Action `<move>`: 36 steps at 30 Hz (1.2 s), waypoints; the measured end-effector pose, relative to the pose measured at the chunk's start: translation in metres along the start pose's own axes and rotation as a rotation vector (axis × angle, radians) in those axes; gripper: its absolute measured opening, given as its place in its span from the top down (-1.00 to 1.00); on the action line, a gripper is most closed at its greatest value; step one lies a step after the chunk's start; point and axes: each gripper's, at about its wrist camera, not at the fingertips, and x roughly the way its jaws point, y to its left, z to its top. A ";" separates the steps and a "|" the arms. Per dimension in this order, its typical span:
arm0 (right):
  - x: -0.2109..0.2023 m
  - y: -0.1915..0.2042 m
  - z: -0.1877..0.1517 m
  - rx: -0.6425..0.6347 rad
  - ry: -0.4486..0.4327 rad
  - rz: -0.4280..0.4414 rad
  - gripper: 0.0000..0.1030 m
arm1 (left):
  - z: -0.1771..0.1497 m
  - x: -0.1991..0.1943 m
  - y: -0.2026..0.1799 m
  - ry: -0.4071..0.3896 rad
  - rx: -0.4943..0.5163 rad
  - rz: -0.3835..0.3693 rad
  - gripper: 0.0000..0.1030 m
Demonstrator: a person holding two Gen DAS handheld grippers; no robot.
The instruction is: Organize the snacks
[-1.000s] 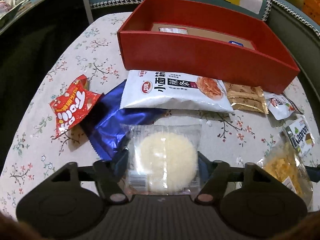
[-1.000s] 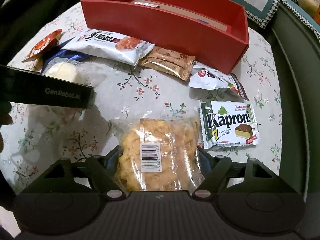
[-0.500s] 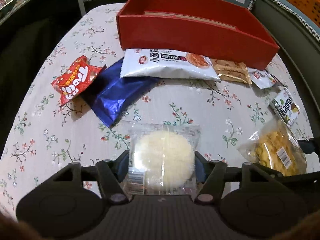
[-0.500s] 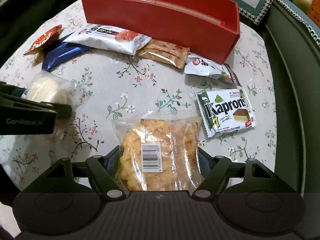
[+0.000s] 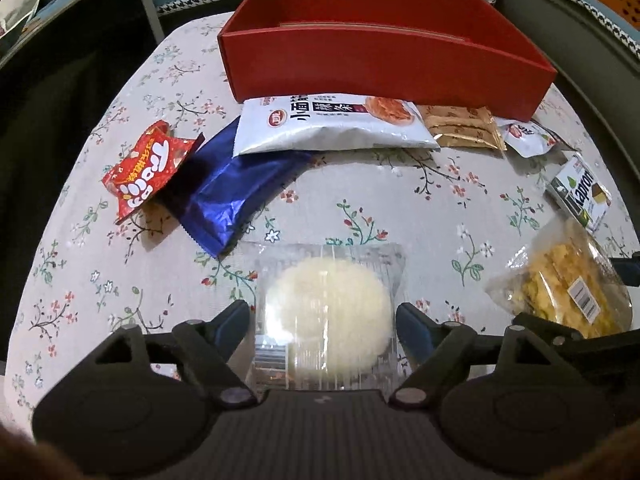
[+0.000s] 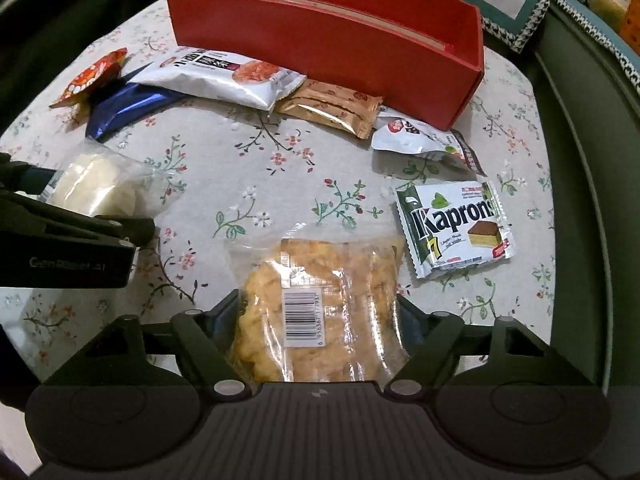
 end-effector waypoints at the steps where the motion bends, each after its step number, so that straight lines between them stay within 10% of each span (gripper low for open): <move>1: -0.001 0.002 0.000 -0.004 -0.004 -0.008 -0.55 | 0.000 -0.001 0.000 -0.001 0.002 -0.002 -1.00; 36: -0.033 -0.009 0.016 0.068 -0.139 -0.040 -0.53 | 0.013 -0.034 -0.011 -0.142 0.011 -0.026 -0.96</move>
